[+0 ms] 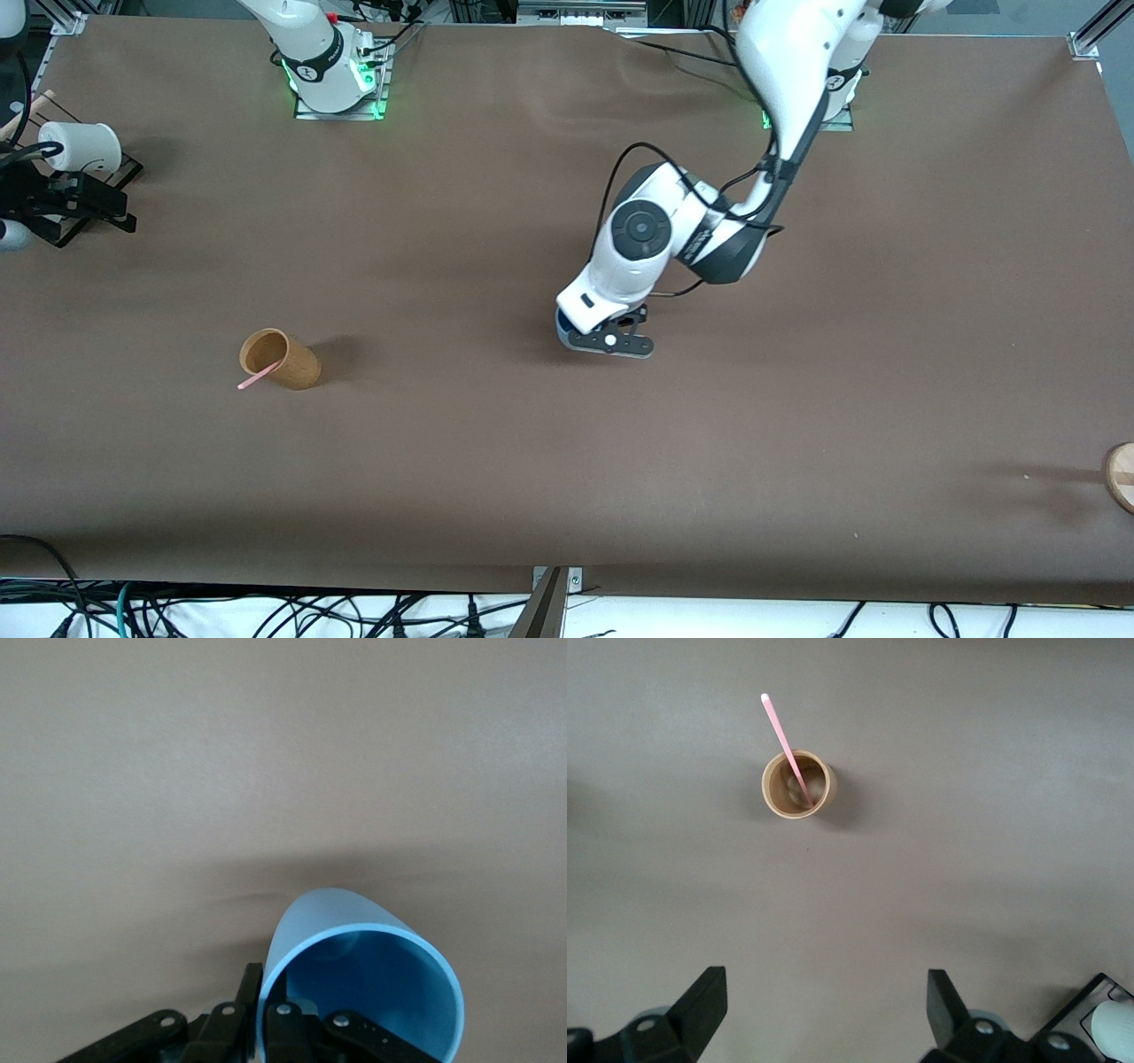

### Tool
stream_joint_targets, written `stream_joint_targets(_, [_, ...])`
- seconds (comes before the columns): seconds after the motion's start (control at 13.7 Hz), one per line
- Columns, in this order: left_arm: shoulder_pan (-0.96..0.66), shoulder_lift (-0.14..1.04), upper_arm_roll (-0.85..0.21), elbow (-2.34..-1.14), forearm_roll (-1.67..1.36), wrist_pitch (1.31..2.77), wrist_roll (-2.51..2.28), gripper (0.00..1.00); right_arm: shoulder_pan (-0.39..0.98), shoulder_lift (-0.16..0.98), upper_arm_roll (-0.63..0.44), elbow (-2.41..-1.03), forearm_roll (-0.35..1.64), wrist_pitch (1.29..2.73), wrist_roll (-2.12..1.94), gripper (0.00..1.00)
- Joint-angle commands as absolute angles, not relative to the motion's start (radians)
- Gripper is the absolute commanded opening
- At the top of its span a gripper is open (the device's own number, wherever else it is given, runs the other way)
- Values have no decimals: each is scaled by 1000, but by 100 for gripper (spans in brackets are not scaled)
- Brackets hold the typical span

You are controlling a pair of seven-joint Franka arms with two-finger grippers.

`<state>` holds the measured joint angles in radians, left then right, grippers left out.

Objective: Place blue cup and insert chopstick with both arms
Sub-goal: 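Carry the blue cup with the left gripper toward the table middle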

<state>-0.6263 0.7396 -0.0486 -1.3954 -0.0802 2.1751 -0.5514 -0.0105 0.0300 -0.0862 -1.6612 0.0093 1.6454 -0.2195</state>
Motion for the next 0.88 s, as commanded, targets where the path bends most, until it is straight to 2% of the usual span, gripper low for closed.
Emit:
stream_joint_targets(0.0, [-650, 816, -28, -1310, -81, 2144, -604, 0, -12, 41, -84, -1641, 25, 1631, -232, 100])
stream_joint_targets(0.29, [-676, 854, -3, -1290, -83, 2152, -670, 0, -18, 98, -87, -1638, 25, 1644, -229, 100])
stream_joint_targets(0.37, [-675, 854, -3, -1287, -86, 2152, -687, 36, -15, 122, -86, -1622, 25, 1647, -239, 100])
stream_joint_targets(0.51, [-673, 844, -3, -1284, -87, 2152, -709, 95, -5, 132, -84, -1609, 23, 1658, -252, 99])
stream_joint_targets(0.59, [-670, 839, -5, -1281, -92, 2149, -709, 100, 9, 135, -83, -1618, 23, 1696, -245, 99])
stream_joint_targets(0.8, [-658, 807, -5, -1279, -148, 2123, -707, 100, 21, 152, -83, -1730, 26, 1992, -245, 99])
